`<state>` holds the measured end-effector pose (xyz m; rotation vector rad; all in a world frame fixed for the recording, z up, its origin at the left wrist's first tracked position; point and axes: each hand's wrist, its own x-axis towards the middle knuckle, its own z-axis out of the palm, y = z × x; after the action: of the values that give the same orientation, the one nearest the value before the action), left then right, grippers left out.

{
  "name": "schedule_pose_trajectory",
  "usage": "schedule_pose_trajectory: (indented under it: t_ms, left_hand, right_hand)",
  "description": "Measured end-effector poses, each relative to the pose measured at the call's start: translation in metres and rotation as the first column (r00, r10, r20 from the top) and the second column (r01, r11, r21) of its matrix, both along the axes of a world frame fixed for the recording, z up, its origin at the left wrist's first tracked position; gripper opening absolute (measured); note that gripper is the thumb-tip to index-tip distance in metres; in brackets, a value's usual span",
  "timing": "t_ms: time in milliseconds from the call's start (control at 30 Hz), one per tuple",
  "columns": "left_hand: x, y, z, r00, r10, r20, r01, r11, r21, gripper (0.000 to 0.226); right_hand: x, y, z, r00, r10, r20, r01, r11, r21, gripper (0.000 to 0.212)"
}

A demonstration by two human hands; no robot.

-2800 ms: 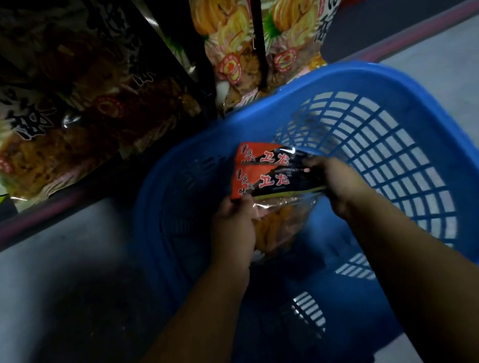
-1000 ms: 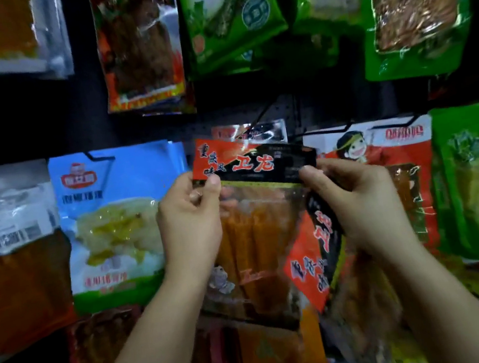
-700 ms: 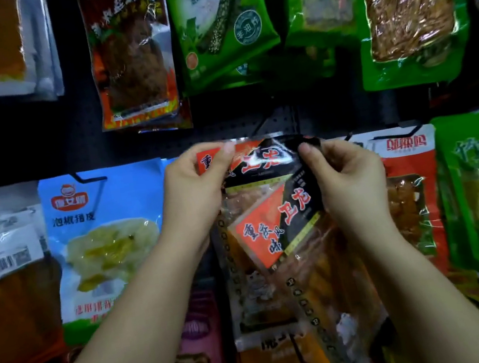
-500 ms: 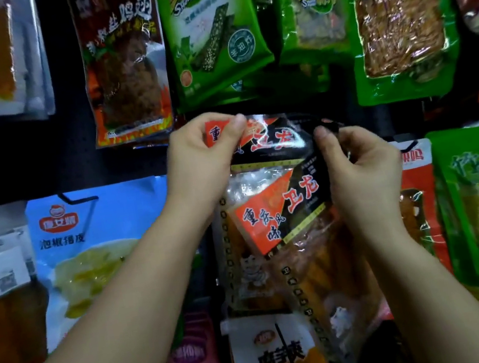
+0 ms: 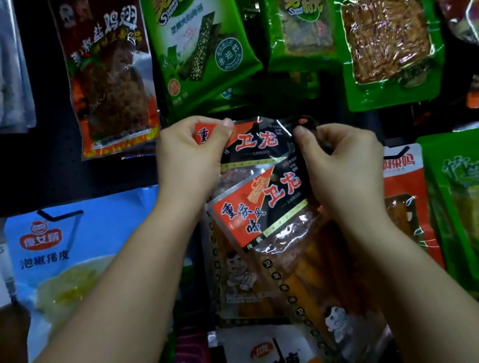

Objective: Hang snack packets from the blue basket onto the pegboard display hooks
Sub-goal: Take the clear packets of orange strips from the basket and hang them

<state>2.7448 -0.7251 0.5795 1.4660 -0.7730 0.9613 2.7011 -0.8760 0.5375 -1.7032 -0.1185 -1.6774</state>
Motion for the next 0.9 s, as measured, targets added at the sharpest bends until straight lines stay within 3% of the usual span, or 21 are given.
schedule_pose_trajectory:
  t_ms: [200, 367, 567, 900]
  left_hand:
    - [0.024, 0.002, -0.014, 0.996, 0.09, -0.01, -0.09, 0.994, 0.055, 0.016]
    - [0.055, 0.001, -0.018, 0.991, 0.114, -0.071, -0.106, 0.989, 0.107, 0.008]
    - [0.097, 0.0, -0.027, 0.97, 0.14, -0.2, -0.109, 0.981, 0.163, 0.009]
    - [0.132, -0.017, -0.03, 0.931, 0.313, -0.188, -0.288, 0.946, 0.147, 0.023]
  right_hand:
    - [0.014, 0.007, -0.012, 0.989, -0.109, -0.101, 0.108, 0.994, -0.008, 0.052]
    - [0.032, 0.005, -0.03, 0.98, -0.134, -0.145, 0.132, 0.991, -0.023, 0.021]
    - [0.072, -0.006, -0.062, 0.937, -0.095, -0.335, 0.113, 0.993, 0.036, 0.033]
    - [0.121, -0.01, -0.069, 0.885, -0.118, -0.45, 0.155, 0.987, 0.045, 0.031]
